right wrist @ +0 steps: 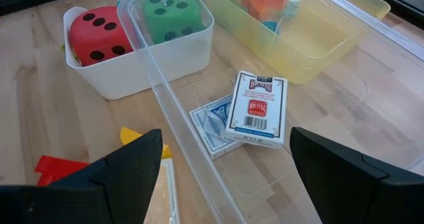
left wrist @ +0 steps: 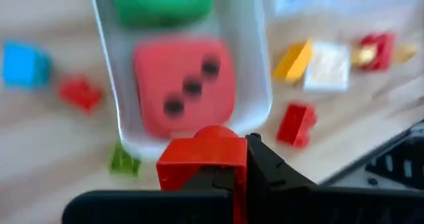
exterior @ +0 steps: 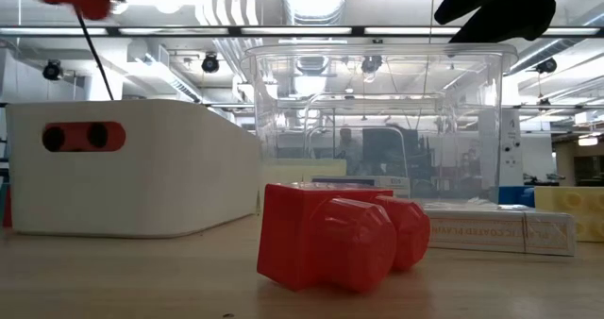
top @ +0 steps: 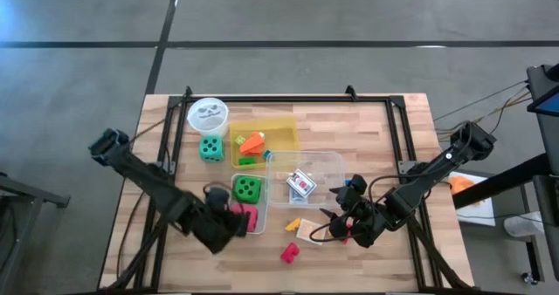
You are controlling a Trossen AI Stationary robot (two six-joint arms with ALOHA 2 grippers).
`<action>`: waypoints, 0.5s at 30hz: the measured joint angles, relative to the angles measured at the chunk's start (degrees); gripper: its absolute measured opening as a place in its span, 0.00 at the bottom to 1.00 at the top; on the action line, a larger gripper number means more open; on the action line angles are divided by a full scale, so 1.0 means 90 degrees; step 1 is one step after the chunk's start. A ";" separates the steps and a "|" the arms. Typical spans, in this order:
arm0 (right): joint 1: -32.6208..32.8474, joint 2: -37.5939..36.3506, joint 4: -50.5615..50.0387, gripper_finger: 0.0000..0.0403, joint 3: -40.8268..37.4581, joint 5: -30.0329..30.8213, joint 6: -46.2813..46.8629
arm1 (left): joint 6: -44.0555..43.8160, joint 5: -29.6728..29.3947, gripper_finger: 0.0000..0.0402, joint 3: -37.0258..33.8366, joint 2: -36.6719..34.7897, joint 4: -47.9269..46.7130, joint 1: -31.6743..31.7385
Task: Pick & Place Toys
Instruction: Put the orange game piece into the yellow bin
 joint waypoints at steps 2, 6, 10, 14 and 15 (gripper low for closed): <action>-0.0001 0.0001 -0.0001 0.81 0.0000 -0.0002 0.0000 | 0.0729 -0.0245 0.00 -0.0002 -0.0208 -0.0071 0.0238; -0.0001 -0.0001 -0.0001 0.81 0.0000 -0.0002 0.0000 | 0.2293 -0.0655 0.00 0.0000 -0.0474 -0.0076 0.0733; -0.0001 -0.0001 0.0001 0.81 0.0000 0.0000 0.0000 | 0.3317 -0.0846 0.00 -0.0001 -0.0536 0.0030 0.1347; 0.0000 0.0001 -0.0001 0.81 0.0000 0.0000 0.0000 | 0.4545 -0.0406 0.00 -0.0006 -0.0545 0.0080 0.2112; -0.0001 0.0001 -0.0002 0.81 0.0000 -0.0002 0.0000 | 0.4739 -0.0257 0.00 -0.0016 -0.0545 0.0065 0.2334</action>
